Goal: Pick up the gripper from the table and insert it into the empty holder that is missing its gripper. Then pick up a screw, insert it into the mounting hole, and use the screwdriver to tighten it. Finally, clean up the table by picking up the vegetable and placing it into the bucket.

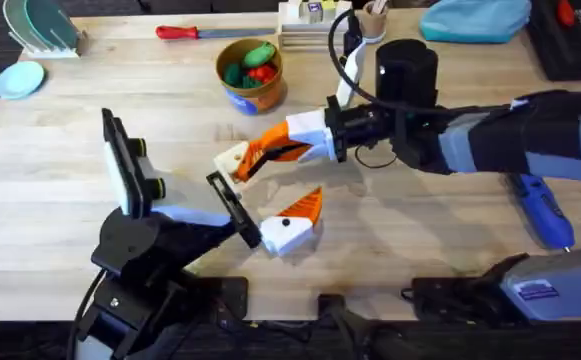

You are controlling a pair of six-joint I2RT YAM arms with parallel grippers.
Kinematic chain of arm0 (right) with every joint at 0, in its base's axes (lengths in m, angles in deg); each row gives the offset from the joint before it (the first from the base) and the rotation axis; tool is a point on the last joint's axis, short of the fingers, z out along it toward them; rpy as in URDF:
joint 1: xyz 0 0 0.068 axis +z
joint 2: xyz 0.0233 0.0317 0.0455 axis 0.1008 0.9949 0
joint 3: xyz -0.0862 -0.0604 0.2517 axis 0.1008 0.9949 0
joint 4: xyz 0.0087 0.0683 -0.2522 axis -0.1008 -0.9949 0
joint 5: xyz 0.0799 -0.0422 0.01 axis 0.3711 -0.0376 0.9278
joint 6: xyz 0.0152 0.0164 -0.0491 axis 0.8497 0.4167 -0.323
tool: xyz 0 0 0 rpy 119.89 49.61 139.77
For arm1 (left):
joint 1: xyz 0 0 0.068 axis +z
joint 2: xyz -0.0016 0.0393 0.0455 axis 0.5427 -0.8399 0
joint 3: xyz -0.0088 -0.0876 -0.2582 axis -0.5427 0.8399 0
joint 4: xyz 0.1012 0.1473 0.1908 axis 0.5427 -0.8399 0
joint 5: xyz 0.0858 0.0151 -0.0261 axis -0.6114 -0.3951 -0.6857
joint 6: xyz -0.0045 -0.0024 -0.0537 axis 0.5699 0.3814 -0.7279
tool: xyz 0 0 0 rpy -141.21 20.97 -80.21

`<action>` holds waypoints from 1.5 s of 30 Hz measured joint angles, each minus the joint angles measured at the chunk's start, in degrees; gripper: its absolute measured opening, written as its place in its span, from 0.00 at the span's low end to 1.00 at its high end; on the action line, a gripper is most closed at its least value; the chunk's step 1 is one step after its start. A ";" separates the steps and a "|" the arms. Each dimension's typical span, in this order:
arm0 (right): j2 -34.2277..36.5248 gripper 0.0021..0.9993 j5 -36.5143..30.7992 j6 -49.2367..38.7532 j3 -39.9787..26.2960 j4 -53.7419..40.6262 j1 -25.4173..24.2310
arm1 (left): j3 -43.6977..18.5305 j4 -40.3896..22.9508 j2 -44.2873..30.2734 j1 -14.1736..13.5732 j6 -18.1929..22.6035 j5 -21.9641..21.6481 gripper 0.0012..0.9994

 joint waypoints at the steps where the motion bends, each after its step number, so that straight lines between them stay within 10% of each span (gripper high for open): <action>1: 0.00 0.01 -0.60 0.25 0.00 0.02 0.22 | 0.00 -0.01 0.00 0.02 -0.01 -0.32 0.99; 45: 0.00 0.01 -27.33 9.95 0.00 7.88 10.40 | 0.00 0.71 0.00 0.13 -0.01 -17.69 0.99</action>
